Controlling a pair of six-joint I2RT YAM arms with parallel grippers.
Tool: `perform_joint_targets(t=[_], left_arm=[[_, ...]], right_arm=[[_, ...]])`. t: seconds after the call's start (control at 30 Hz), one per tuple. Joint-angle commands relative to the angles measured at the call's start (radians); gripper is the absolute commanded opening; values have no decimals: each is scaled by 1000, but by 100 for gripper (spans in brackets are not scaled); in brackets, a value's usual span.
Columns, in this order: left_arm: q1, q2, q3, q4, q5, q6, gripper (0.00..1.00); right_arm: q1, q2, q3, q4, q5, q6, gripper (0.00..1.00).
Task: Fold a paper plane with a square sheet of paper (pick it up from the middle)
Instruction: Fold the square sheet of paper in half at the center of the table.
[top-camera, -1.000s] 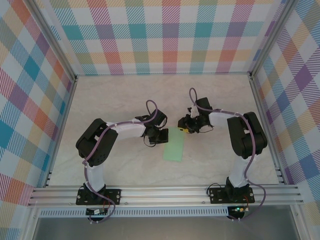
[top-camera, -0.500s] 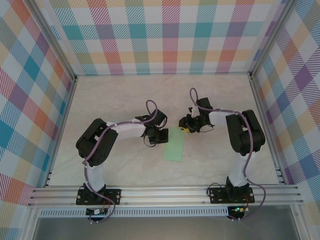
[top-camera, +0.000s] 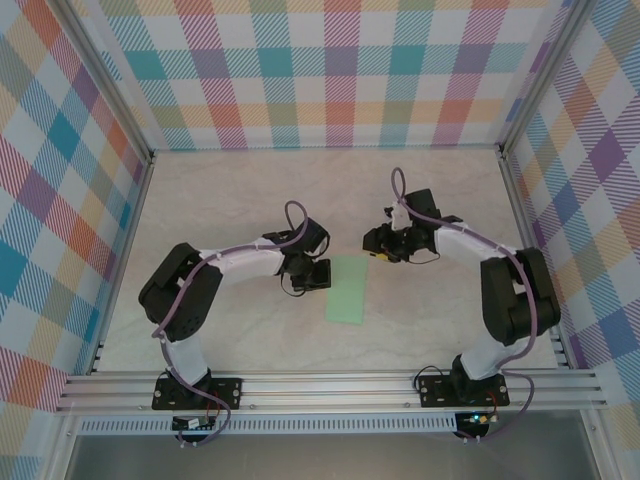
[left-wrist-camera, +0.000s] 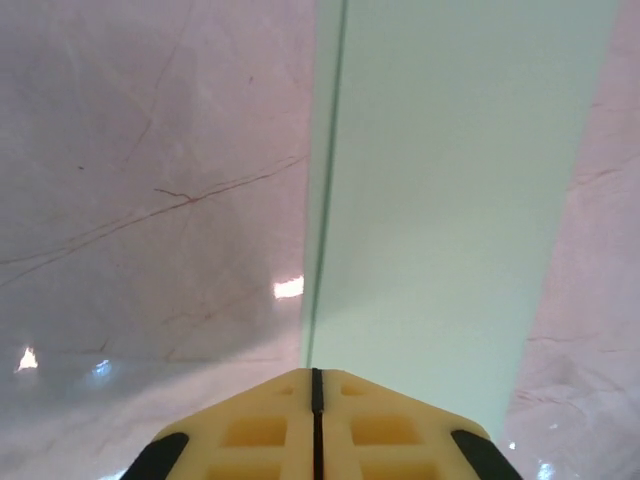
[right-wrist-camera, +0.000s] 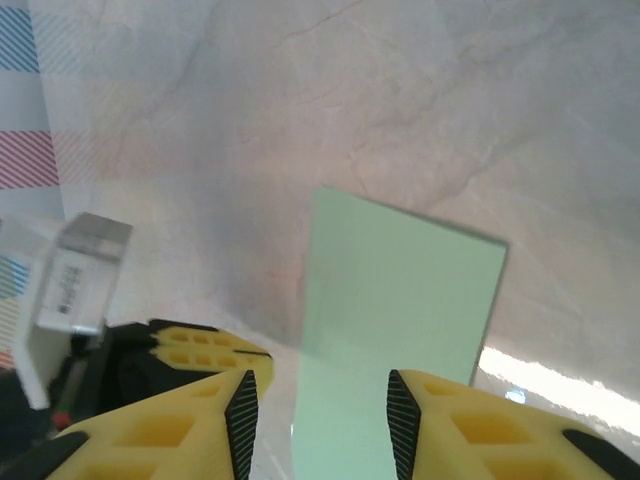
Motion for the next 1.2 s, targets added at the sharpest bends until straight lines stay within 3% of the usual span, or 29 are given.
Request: perform_joint_targets(t=[0.0,0.13,0.47,1.07,1.17], left_arm=[[-19,-104,-25,-27,-44,-33,14],[-19,-200,-96,-3,-112,-69,21],[-18,-359,-226,33,-238,-136,26],[-7,-393,-282,71,-240,-140,28],[-4,-398,-297,102,-227,-134,28]], right_arm=[[19,-34,-73,-79,53,-4,44],[59,-34,-97,-80,77,9,46],[168,17,-55,-118,229,44,48],[233,113,-4,-79,134,-10,42],[233,111,29,-121,164,-37,43]])
